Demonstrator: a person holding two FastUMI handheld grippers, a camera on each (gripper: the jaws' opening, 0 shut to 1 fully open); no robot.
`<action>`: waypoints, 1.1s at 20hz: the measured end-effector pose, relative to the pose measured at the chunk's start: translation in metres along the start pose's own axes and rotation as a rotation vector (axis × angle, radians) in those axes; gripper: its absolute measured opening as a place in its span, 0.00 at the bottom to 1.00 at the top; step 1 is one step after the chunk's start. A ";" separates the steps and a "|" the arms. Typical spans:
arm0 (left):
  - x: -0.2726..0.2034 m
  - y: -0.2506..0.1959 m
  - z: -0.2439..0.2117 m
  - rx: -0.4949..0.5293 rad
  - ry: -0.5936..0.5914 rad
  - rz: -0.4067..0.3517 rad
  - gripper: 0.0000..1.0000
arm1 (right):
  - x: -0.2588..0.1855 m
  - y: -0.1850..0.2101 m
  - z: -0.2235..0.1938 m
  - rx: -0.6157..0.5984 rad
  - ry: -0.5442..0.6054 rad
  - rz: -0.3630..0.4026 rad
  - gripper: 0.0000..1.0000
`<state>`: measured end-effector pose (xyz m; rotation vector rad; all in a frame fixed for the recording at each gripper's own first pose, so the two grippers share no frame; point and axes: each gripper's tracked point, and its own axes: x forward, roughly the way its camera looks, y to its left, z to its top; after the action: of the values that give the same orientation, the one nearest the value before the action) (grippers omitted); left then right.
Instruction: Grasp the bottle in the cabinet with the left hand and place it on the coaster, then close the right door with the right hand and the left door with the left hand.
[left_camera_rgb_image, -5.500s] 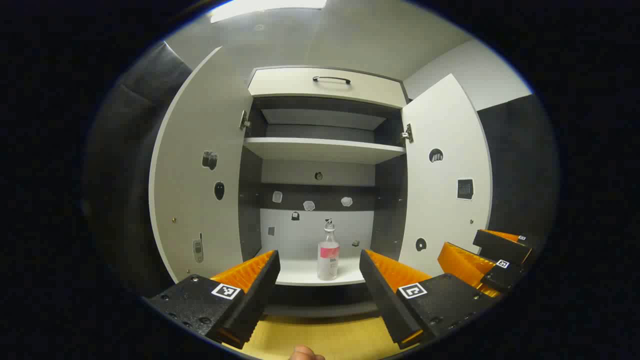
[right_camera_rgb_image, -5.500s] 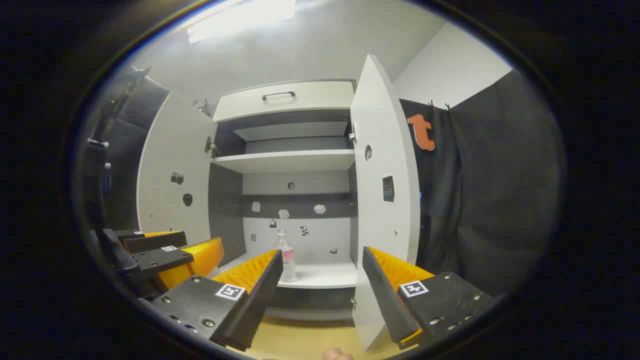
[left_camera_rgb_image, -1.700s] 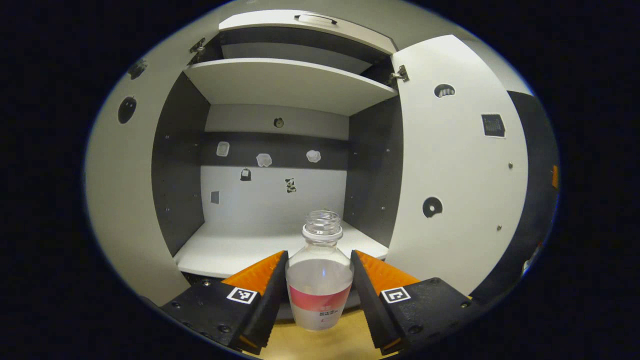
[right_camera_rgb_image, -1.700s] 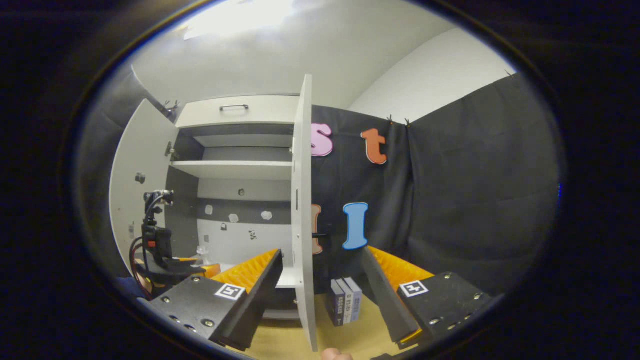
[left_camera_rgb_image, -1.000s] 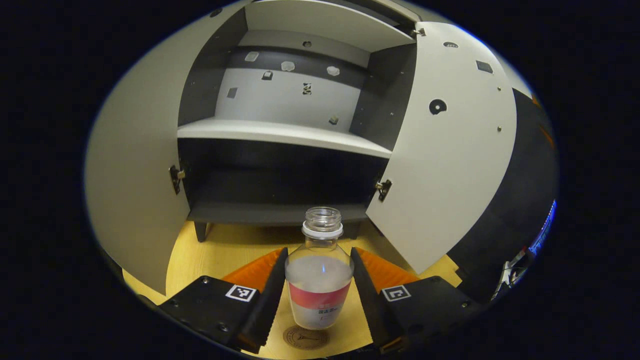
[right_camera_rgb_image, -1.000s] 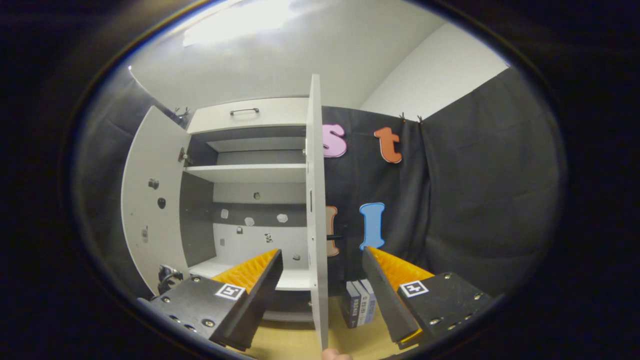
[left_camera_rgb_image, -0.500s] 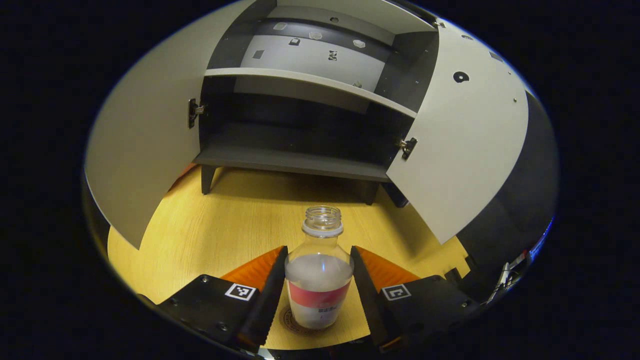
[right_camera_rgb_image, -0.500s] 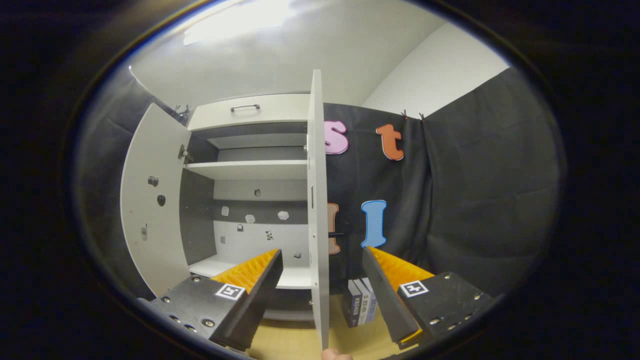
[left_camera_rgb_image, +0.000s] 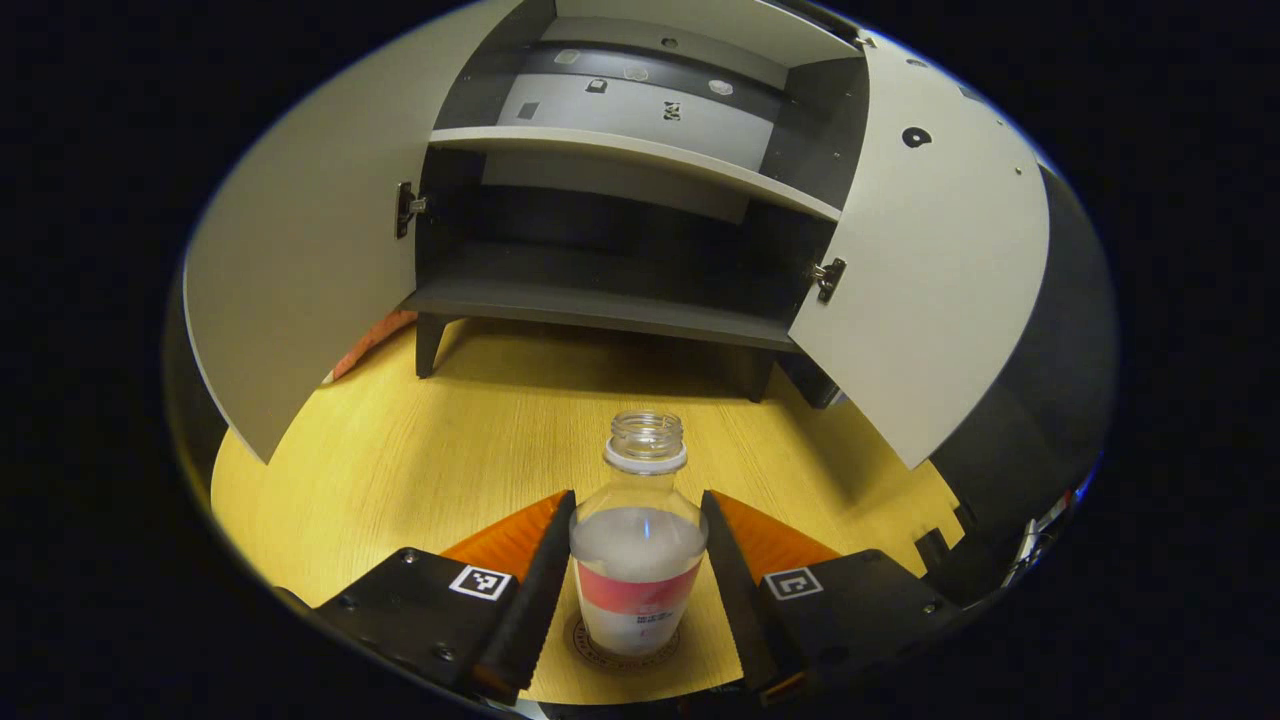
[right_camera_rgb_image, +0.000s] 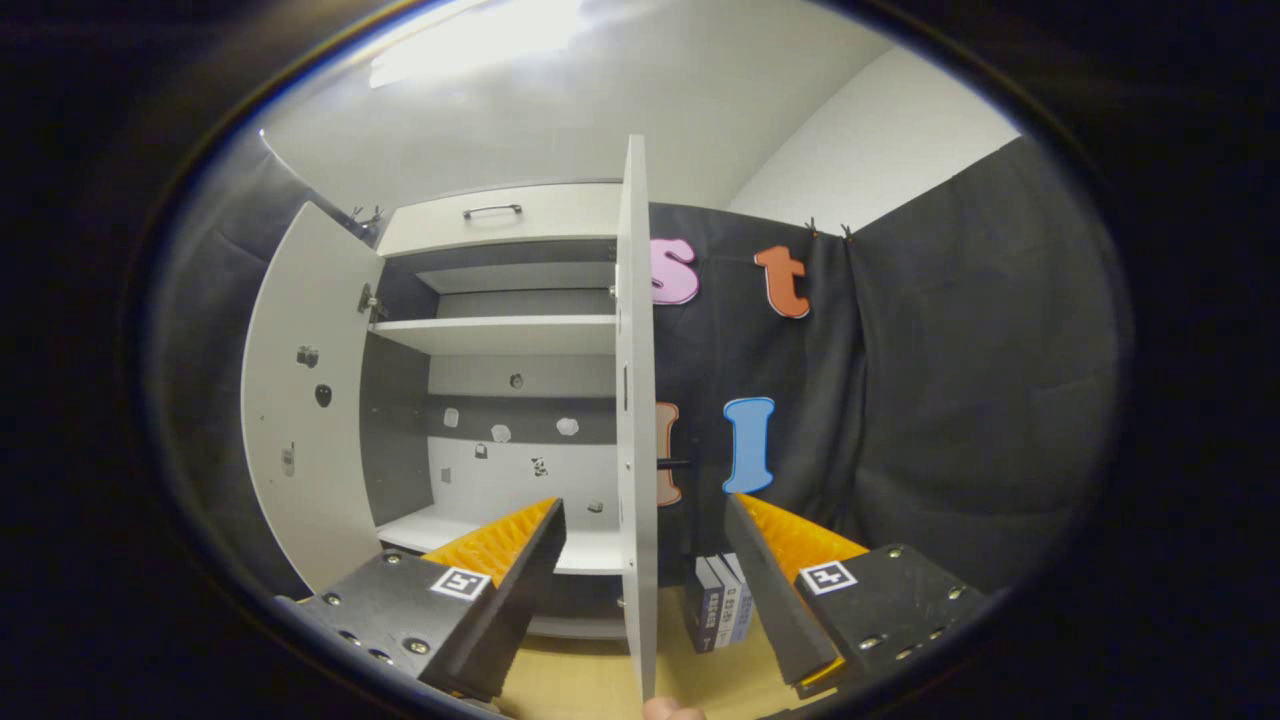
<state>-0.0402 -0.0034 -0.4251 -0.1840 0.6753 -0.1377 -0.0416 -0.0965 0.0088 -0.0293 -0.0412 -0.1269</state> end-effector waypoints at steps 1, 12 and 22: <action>-0.001 -0.001 -0.003 0.008 0.008 0.001 0.80 | 0.001 -0.001 -0.001 -0.001 0.002 -0.002 0.96; -0.024 -0.013 0.007 0.093 0.011 -0.014 0.77 | 0.007 -0.005 -0.010 0.009 0.018 -0.008 0.96; -0.025 -0.007 0.007 0.048 0.024 -0.001 0.75 | 0.012 -0.010 -0.019 0.038 0.037 -0.016 0.96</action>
<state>-0.0554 -0.0051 -0.4027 -0.1370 0.6950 -0.1571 -0.0305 -0.1084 -0.0092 0.0108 -0.0073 -0.1423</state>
